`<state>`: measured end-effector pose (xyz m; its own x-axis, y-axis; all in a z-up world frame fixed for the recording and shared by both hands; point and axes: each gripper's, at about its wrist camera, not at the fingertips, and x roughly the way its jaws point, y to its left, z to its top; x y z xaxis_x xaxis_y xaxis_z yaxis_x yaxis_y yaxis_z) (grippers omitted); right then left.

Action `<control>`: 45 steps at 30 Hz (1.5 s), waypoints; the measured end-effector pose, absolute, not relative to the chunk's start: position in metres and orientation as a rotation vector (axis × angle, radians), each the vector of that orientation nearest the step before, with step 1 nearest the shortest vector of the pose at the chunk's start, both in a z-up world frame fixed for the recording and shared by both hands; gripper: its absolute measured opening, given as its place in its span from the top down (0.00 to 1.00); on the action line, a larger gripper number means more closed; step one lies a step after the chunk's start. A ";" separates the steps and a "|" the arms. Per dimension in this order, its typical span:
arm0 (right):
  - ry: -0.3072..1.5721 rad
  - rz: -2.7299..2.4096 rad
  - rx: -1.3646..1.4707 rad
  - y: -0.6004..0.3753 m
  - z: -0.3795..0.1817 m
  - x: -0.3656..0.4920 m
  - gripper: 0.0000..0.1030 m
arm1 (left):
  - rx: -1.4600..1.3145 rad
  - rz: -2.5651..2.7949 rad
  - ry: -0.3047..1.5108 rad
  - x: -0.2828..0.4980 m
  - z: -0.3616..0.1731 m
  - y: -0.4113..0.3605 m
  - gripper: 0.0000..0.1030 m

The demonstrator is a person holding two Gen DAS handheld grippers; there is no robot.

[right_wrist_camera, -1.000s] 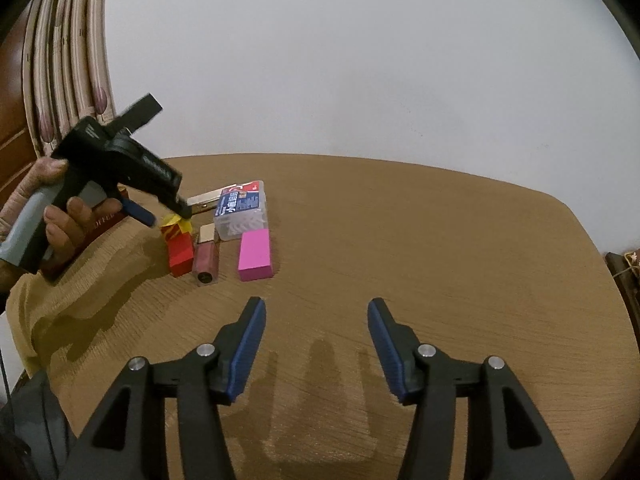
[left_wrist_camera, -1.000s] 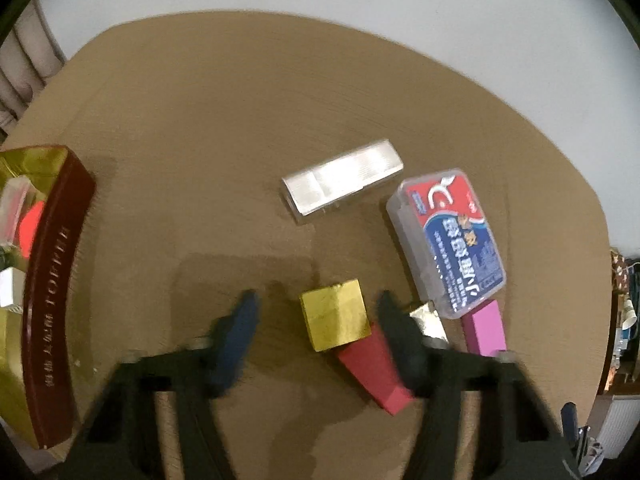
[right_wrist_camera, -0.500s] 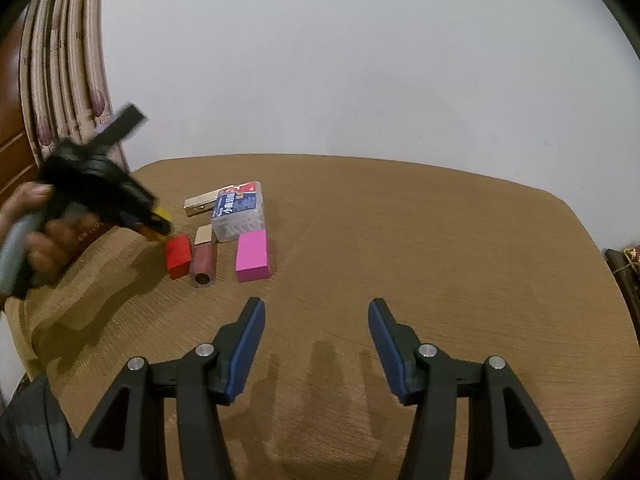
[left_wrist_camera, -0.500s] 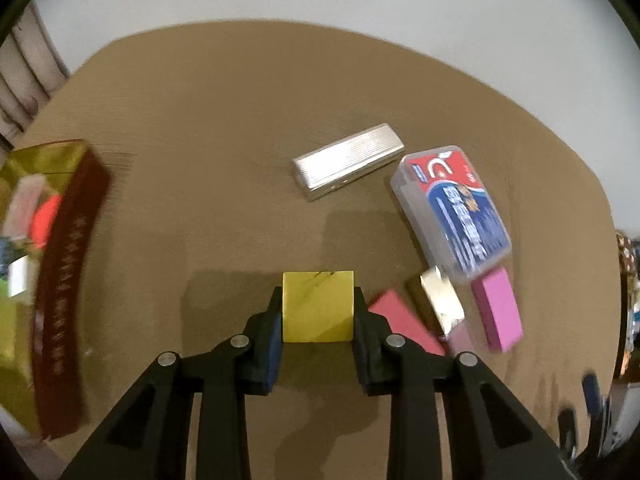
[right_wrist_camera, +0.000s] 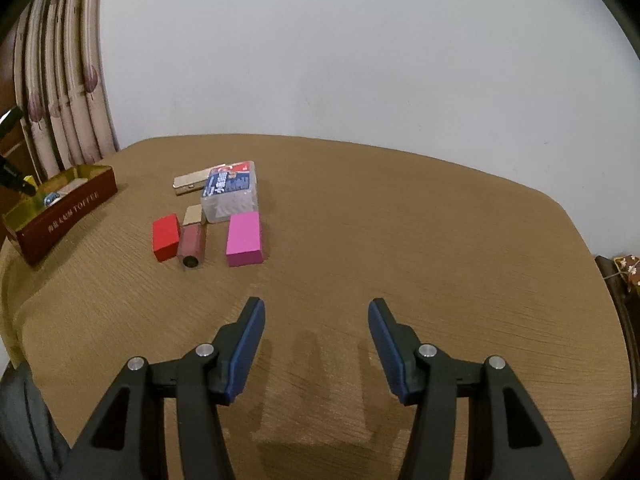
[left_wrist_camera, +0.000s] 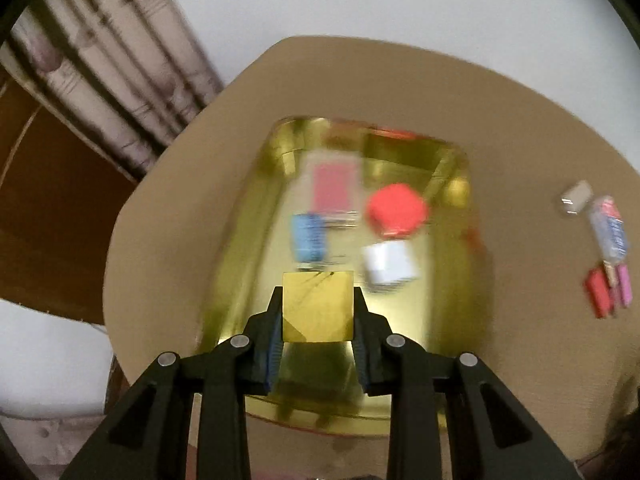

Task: Organize rigid objects
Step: 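Carry the yellow cube into the tin and open the left gripper, then grasp the pink block with the right gripper and lift it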

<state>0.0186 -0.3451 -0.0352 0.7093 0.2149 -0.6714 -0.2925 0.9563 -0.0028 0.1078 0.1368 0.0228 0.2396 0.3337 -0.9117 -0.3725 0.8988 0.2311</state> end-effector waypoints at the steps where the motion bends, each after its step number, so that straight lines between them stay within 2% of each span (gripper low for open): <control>1: 0.736 0.279 -0.117 -0.344 -0.036 0.019 0.46 | -0.027 0.484 1.241 0.110 0.019 0.140 0.75; 12: 0.775 0.257 -0.165 -0.335 -0.043 0.027 0.46 | 0.048 0.504 1.265 0.121 -0.024 0.159 0.74; 15: 0.780 0.258 -0.162 -0.336 -0.044 0.029 0.46 | 0.094 0.501 1.248 0.121 -0.022 0.156 0.64; 18: 0.777 0.259 -0.166 -0.336 -0.044 0.029 0.42 | 0.094 0.483 1.227 0.118 -0.017 0.153 0.61; 22: 0.773 0.267 -0.163 -0.336 -0.043 0.029 0.42 | 0.096 0.492 1.172 0.107 0.000 0.145 0.58; 26: 0.787 0.293 -0.156 -0.334 -0.044 0.030 0.42 | 0.083 0.433 1.064 0.081 0.037 0.110 0.56; 28: 0.813 0.332 -0.152 -0.328 -0.043 0.035 0.42 | 0.066 0.385 1.036 0.071 0.050 0.088 0.40; 30: 0.830 0.375 -0.113 -0.320 -0.037 0.044 0.42 | 0.019 0.321 0.997 0.056 0.061 0.061 0.34; 36: 0.881 0.411 -0.129 -0.291 -0.025 0.086 0.42 | -0.018 0.114 0.986 0.031 0.052 -0.019 0.32; 45: 0.930 0.435 -0.231 -0.263 -0.035 0.119 0.42 | -0.060 0.019 1.093 0.021 -0.005 -0.061 0.32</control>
<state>0.1189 -0.2633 -0.0348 0.5196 0.2610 -0.8136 -0.4568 0.8895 -0.0064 0.0205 -0.0606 -0.0050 0.4601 -0.0141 -0.8878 -0.0450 0.9982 -0.0392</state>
